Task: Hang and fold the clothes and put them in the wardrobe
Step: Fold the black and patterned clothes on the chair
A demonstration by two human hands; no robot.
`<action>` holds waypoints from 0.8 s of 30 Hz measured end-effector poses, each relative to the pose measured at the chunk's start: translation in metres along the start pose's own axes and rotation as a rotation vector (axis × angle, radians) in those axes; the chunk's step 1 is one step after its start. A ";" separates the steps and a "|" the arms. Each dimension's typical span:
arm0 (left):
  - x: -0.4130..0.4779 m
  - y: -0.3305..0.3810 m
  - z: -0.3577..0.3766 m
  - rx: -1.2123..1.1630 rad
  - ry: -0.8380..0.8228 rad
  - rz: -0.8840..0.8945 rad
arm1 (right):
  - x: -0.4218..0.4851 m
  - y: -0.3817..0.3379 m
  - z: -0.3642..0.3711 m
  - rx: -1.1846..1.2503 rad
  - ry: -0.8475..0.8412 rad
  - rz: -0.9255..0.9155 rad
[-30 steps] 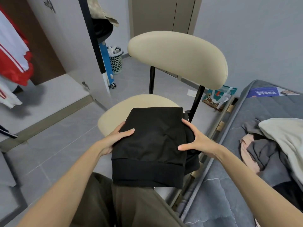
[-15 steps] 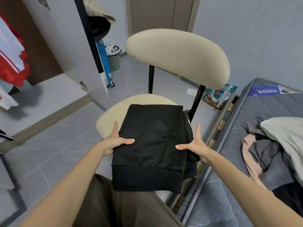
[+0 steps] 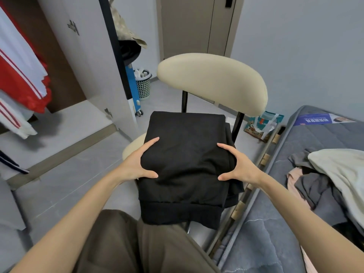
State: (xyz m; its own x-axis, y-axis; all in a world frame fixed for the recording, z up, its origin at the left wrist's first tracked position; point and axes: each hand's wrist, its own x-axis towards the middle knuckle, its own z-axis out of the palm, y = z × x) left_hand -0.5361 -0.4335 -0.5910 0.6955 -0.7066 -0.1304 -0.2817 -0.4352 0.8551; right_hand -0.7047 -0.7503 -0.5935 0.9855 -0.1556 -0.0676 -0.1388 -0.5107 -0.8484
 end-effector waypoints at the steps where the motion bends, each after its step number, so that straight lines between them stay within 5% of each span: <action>1: -0.004 0.000 0.001 0.018 0.036 0.010 | -0.002 -0.001 0.000 -0.019 0.022 -0.003; 12: -0.037 0.021 -0.025 0.107 0.279 0.092 | 0.007 -0.057 0.002 -0.218 0.117 -0.055; 24: -0.047 0.005 -0.138 0.448 0.527 -0.055 | 0.109 -0.147 0.065 -0.484 0.145 -0.200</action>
State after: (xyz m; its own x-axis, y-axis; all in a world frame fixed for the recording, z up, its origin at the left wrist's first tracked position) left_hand -0.4787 -0.3255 -0.5108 0.9129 -0.3612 0.1903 -0.4038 -0.7310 0.5500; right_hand -0.5709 -0.6370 -0.5102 0.9784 -0.1135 0.1725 -0.0131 -0.8680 -0.4964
